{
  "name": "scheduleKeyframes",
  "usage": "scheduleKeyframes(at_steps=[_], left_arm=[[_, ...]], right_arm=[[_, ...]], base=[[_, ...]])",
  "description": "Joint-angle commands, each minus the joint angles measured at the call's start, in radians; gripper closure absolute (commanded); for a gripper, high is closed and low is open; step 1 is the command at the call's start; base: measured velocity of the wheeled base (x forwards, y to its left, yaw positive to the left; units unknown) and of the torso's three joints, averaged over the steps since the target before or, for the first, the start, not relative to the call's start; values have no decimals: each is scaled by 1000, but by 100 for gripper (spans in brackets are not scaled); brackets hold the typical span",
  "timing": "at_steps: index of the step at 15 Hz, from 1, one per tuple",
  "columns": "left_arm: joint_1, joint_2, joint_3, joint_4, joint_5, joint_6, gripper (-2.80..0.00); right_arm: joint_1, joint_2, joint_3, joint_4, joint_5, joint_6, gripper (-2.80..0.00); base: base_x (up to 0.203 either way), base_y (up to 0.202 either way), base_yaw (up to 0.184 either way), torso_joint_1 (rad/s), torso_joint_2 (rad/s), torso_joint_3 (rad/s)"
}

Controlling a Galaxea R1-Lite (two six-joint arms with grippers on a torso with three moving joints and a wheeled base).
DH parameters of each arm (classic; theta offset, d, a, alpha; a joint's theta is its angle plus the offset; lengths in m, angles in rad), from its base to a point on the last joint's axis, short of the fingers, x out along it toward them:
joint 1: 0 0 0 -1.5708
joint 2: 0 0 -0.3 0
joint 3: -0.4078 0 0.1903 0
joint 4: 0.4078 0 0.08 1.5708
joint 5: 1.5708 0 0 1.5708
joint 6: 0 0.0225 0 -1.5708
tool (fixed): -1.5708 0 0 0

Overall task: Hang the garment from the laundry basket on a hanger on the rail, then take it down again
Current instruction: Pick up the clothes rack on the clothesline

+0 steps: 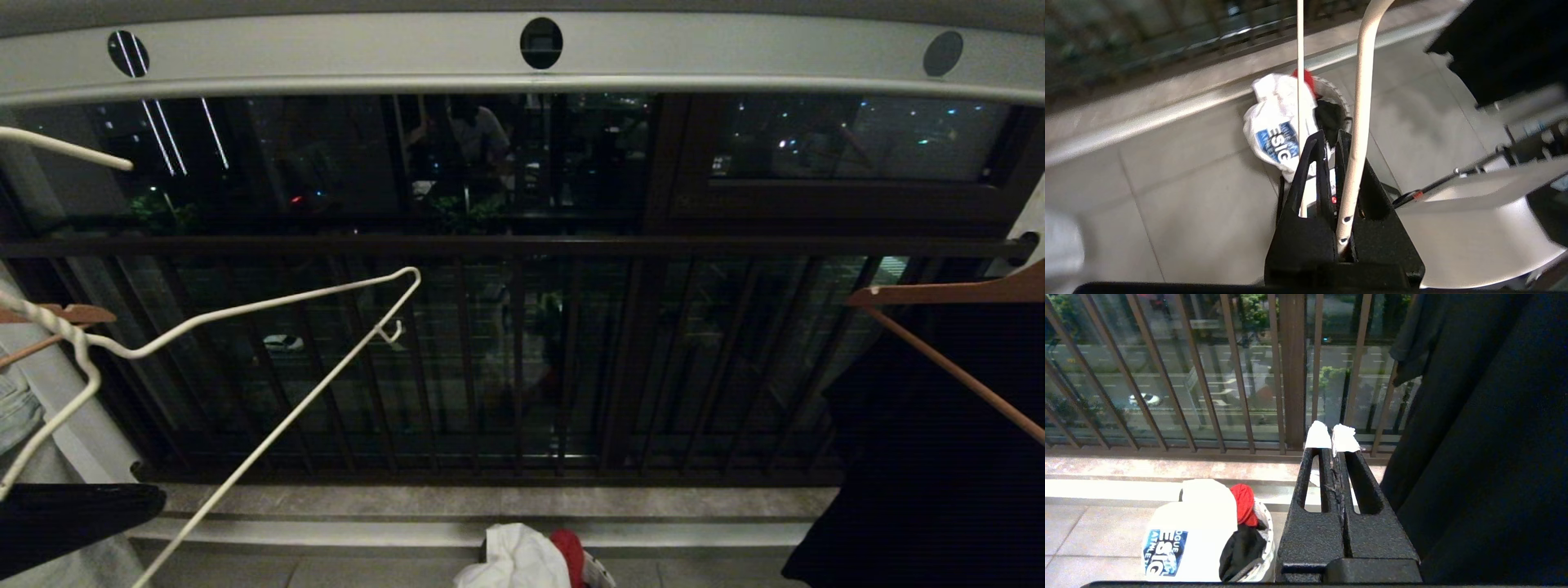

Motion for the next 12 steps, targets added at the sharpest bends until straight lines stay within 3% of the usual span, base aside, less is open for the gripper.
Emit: scheduleKeyframes(at_steps=[1,4,7,12], left_arm=[[0,31,83,-92,-36,63,0],[0,122,111,-148,-89,95,0],[1,151,157,-166,-179,202,0],[32,268,174,-283,-186,205,0]], right_arm=[[2,1,0,0,-1,0,0],[2,1,0,0,0,0,0],[2,1,0,0,-1,0,0],[0,1,0,0,0,0,0]], base=[[0,0,0,0,0,0],[0,0,0,0,0,0],[0,0,0,0,0,0],[0,0,0,0,0,0]])
